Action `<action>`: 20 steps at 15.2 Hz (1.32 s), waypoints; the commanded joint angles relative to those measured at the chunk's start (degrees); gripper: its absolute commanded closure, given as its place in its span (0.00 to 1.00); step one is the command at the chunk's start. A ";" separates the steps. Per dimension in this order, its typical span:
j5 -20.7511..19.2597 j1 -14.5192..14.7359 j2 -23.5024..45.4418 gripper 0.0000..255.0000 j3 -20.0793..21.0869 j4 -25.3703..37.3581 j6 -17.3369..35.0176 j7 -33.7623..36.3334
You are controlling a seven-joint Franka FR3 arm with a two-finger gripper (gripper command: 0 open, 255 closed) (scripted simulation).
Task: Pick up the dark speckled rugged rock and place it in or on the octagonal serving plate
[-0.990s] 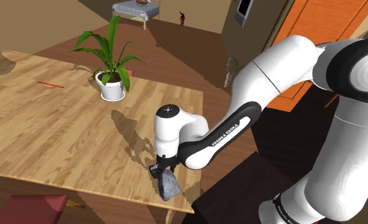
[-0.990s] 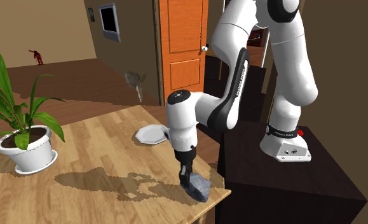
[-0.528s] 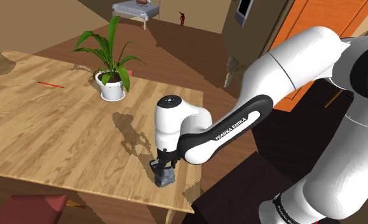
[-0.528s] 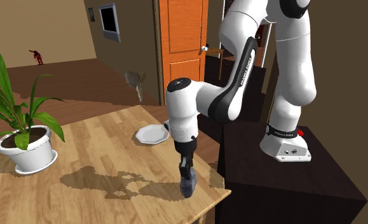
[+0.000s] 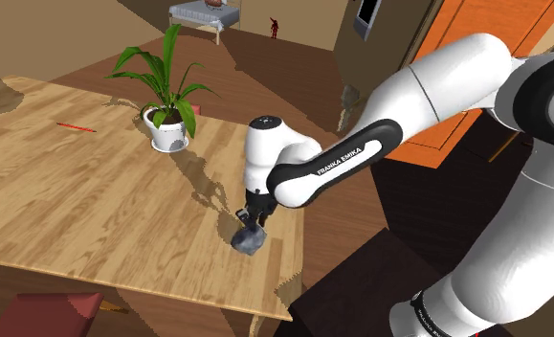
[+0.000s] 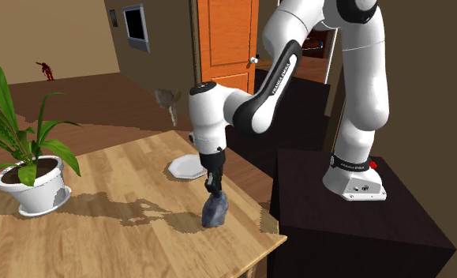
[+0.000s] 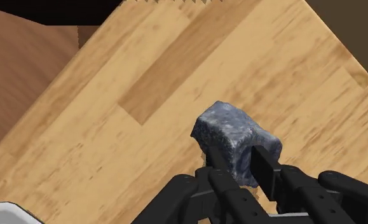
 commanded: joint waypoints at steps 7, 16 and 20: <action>-2.40 -5.14 4.79 1.00 -4.71 7.67 -4.08 -9.12; 0.17 1.54 6.70 0.00 -14.24 2.42 11.89 27.52; -0.27 9.13 9.80 0.00 -23.02 0.81 22.11 50.50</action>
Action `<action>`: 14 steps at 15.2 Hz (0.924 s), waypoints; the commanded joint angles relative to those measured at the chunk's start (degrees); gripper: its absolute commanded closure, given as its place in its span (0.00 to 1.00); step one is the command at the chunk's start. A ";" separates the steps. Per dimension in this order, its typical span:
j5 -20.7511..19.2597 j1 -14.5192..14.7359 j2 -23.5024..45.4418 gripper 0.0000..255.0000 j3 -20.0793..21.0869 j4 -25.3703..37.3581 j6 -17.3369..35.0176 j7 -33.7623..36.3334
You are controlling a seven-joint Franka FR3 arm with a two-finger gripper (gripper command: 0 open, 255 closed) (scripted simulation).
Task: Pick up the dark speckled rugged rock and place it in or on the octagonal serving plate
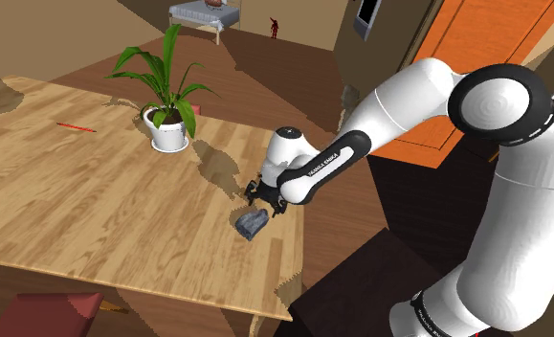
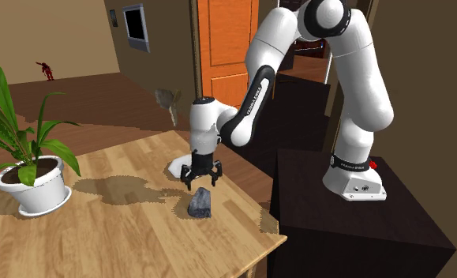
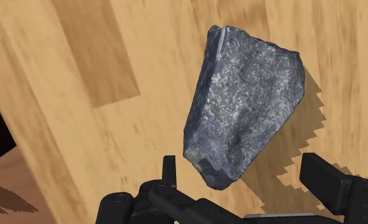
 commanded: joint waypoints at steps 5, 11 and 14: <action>-2.02 3.17 4.74 0.00 -3.59 1.46 4.25 5.32; -2.20 3.39 5.19 0.00 -3.84 1.64 4.53 5.46; -2.20 3.38 5.19 0.00 -3.83 1.64 4.52 5.45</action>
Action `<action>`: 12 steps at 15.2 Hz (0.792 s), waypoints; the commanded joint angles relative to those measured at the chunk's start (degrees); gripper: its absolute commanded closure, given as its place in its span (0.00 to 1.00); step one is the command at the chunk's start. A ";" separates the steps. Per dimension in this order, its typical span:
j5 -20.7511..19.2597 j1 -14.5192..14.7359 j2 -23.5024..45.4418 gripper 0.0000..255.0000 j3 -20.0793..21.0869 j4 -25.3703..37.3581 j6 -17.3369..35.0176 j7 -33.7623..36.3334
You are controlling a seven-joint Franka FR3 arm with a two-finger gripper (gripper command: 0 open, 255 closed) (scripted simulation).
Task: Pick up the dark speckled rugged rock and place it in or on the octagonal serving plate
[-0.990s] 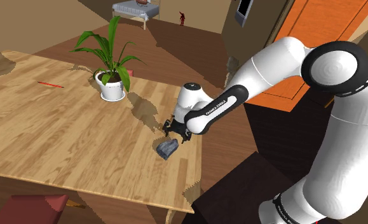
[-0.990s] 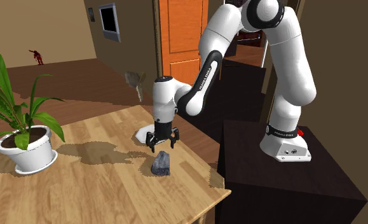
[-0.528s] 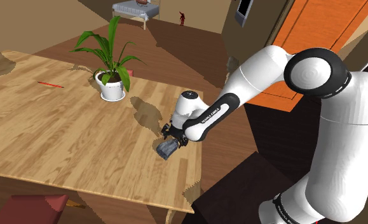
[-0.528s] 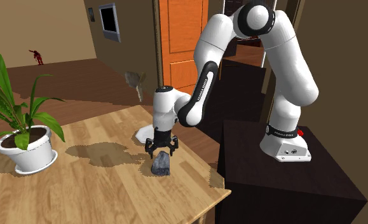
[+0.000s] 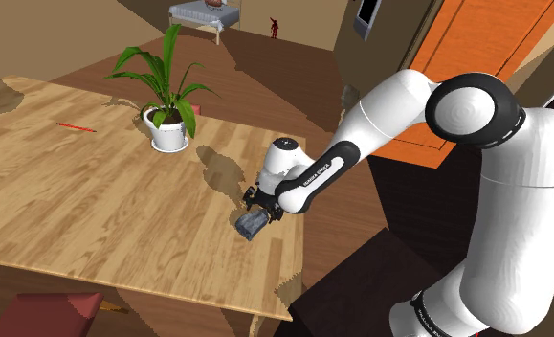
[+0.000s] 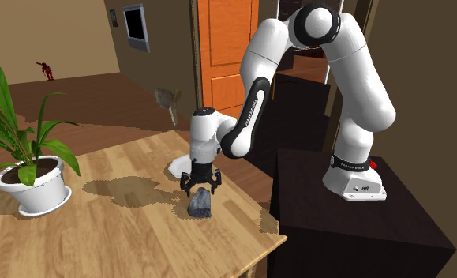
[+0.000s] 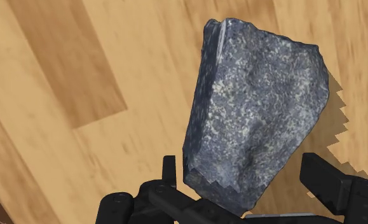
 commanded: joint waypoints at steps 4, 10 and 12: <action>0.00 0.00 0.00 1.00 0.00 0.00 0.00 0.00; 0.00 0.01 0.00 1.00 0.00 0.00 0.01 0.00; 0.69 -0.67 -1.47 1.00 0.83 -0.42 -1.08 -0.50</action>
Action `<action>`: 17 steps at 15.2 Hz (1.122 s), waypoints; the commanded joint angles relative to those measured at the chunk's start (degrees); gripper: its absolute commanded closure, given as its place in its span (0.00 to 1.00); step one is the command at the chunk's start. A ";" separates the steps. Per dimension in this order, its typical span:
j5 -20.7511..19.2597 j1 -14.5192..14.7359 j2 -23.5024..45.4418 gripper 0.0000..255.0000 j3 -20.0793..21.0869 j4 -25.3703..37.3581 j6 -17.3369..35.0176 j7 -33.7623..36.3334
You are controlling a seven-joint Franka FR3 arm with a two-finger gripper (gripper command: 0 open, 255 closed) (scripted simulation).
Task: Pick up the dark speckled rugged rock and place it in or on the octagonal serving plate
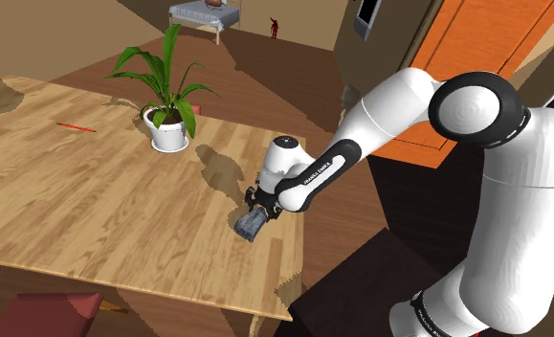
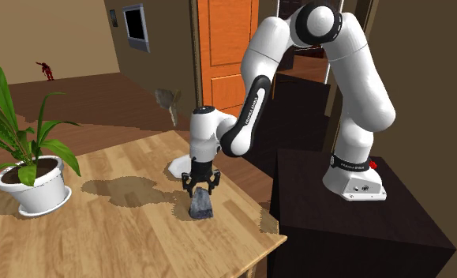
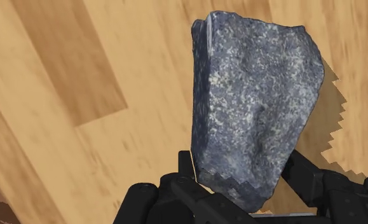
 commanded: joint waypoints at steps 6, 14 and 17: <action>2.66 -2.28 -4.99 1.00 2.85 -1.22 -3.78 -1.95; 6.34 -4.53 -10.56 1.00 5.79 -1.80 -8.59 -4.50; 7.09 -6.71 -10.19 1.00 5.53 -0.36 -9.68 -7.72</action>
